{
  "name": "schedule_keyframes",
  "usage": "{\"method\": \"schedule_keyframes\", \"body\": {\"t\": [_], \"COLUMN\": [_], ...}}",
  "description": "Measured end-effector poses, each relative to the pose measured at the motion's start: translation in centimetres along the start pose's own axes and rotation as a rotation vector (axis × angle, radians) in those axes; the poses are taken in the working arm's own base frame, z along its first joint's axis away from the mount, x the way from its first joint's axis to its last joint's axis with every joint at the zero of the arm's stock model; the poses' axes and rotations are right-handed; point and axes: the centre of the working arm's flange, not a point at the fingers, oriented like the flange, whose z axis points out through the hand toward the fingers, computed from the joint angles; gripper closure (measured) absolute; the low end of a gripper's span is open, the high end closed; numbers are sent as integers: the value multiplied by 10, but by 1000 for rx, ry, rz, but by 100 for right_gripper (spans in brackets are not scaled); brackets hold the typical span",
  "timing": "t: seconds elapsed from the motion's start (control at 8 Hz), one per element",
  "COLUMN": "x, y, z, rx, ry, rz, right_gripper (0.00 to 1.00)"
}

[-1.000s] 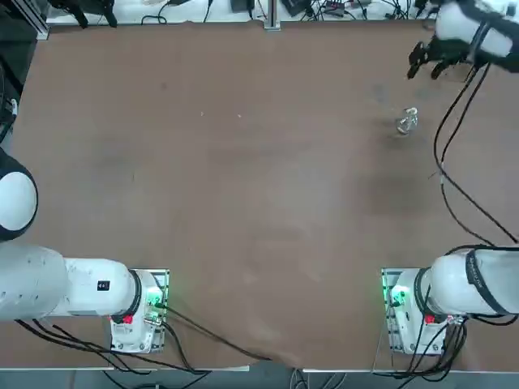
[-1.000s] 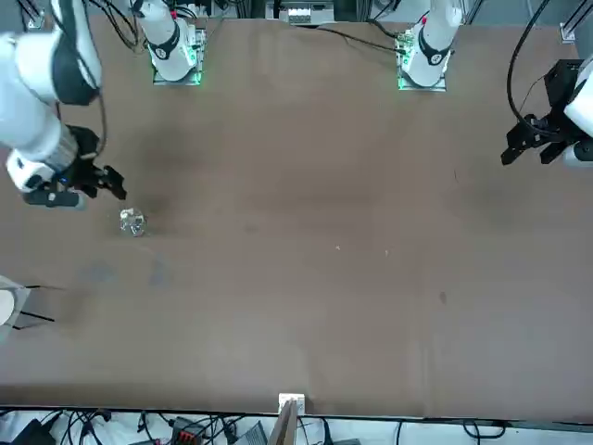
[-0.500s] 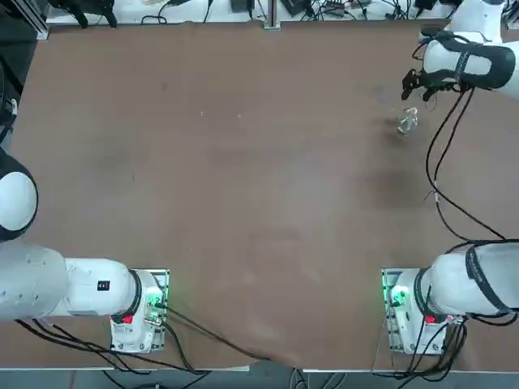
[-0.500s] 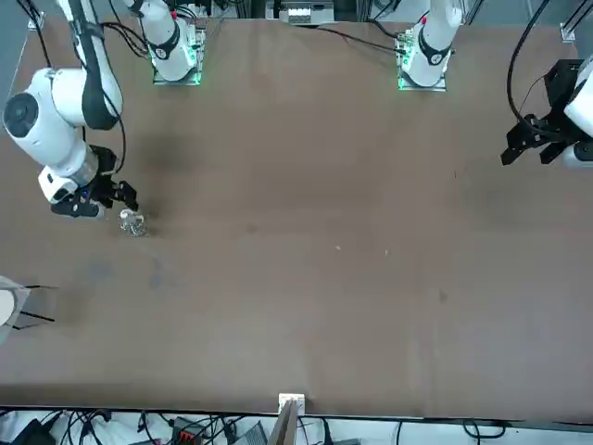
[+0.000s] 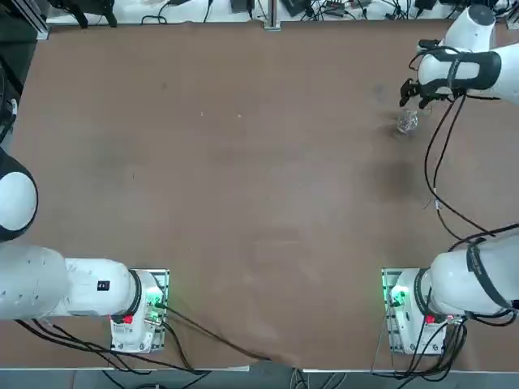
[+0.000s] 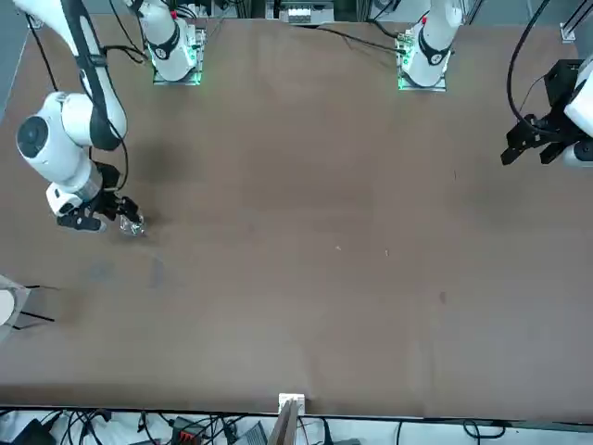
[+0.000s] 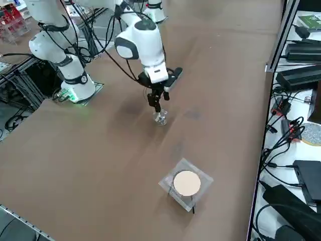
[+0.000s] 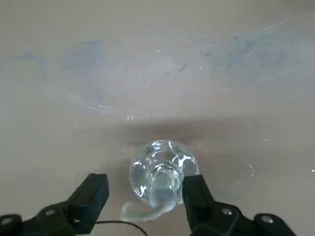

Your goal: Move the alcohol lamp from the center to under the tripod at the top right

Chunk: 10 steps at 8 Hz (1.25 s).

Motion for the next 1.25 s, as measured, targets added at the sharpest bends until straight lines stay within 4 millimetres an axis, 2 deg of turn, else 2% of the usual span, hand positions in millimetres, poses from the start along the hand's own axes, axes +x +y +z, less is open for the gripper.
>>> {"method": "schedule_keyframes", "body": {"t": [0.38,0.5,0.75,0.88,1.12,1.25], "x": [-1,-2,-3,-4,-6,-5], "y": [6,9,12,13,13,14], "z": [13,14,16,17,20,20], "rx": [0,0,0,-1,-1,-1], "ry": [-16,-18,-22,-27,-39,-38], "rz": [12,16,22,23,24,26], "right_gripper": [13,17,29,41,53,64]}}
